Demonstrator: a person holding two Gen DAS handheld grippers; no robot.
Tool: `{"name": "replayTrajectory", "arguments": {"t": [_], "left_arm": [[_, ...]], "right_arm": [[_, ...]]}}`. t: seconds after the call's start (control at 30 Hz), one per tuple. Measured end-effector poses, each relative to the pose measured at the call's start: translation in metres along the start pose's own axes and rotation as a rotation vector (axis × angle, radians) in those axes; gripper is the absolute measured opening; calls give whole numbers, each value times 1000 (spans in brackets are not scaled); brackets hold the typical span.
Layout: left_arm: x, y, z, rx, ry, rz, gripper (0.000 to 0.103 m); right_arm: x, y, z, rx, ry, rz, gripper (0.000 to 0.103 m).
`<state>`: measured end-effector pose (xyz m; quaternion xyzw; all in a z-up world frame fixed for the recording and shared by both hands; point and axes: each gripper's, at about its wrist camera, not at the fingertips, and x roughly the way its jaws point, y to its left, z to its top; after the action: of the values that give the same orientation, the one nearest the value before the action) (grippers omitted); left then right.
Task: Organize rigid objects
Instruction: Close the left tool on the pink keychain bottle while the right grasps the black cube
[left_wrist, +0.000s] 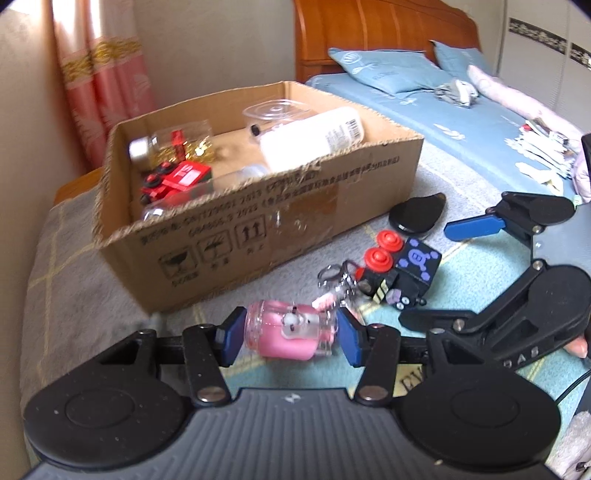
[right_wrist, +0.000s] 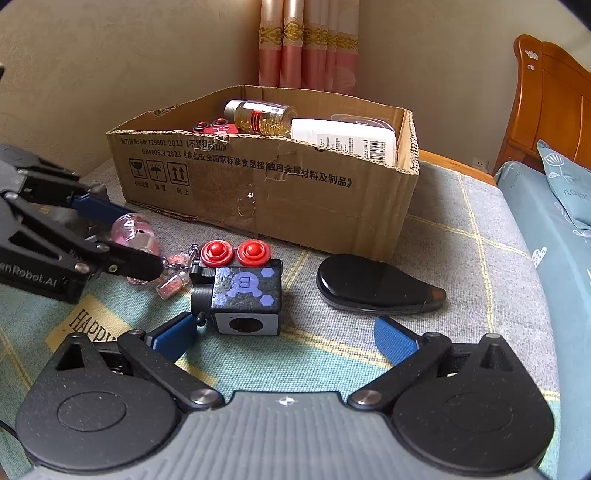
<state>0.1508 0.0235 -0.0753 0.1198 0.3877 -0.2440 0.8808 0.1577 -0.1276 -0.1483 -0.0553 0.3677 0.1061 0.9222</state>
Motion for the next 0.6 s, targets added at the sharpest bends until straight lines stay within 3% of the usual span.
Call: {"name": "replayTrajectory", "arguments": {"t": [0.27, 0.3, 0.37, 0.57, 0.6], "left_arm": [[-4, 1, -9, -39, 10, 15, 50], [-4, 0, -9, -37, 11, 18, 50], [-3, -1, -8, -31, 13, 22, 50], [-3, -1, -7, -26, 16, 33, 49], [-3, -1, -7, -26, 17, 31, 49]], "right_arm": [[3, 15, 8, -74, 7, 44, 99], [3, 17, 9, -81, 10, 56, 97], [-2, 20, 10, -99, 8, 74, 81], [-2, 28, 15, -149, -4, 45, 77], [-1, 28, 15, -149, -5, 50, 72]]}}
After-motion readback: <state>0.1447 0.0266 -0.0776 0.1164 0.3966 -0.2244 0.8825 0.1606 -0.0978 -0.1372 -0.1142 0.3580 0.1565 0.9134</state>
